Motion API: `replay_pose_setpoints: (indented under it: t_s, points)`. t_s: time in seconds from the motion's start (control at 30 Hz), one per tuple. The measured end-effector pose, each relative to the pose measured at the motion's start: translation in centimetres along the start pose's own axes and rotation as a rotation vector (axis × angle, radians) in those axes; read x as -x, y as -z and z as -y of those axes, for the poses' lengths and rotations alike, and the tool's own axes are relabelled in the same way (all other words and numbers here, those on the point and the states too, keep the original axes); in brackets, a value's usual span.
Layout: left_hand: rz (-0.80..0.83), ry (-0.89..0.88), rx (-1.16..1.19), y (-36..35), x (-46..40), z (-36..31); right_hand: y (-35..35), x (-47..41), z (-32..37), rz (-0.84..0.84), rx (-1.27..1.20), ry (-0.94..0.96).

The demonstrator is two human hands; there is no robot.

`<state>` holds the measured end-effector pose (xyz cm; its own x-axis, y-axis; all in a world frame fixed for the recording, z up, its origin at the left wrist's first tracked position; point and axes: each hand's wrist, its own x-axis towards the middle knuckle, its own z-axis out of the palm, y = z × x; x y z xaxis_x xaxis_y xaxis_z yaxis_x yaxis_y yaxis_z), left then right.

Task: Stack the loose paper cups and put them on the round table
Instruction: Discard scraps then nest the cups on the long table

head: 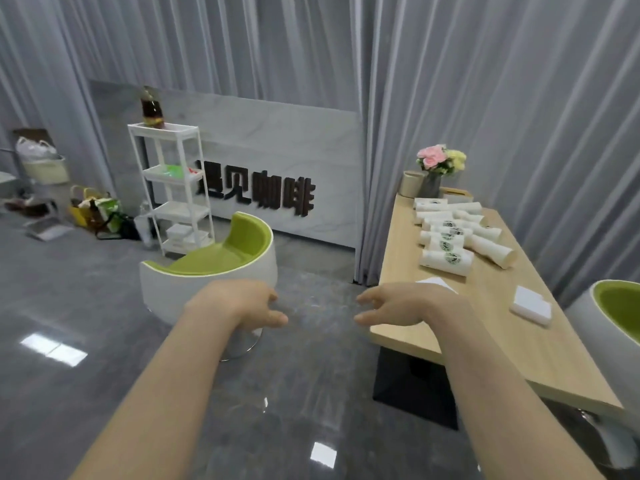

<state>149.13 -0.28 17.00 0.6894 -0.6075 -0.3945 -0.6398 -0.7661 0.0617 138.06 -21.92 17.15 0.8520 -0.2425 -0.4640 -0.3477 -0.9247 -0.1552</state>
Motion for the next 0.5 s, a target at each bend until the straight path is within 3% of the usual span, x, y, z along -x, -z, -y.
replay_pose_setpoints:
  t_s: [0.3, 0.5]
  points:
    - [-0.025, -0.110, -0.159, 9.9, -20.4, 7.6, 8.0, -19.2, 0.5, -0.080, -0.136, -0.101]
    - [0.023, -0.329, -0.249, 14.5, -34.1, 4.3, 10.1, -25.9, -4.4, -0.023, -0.232, -0.276]
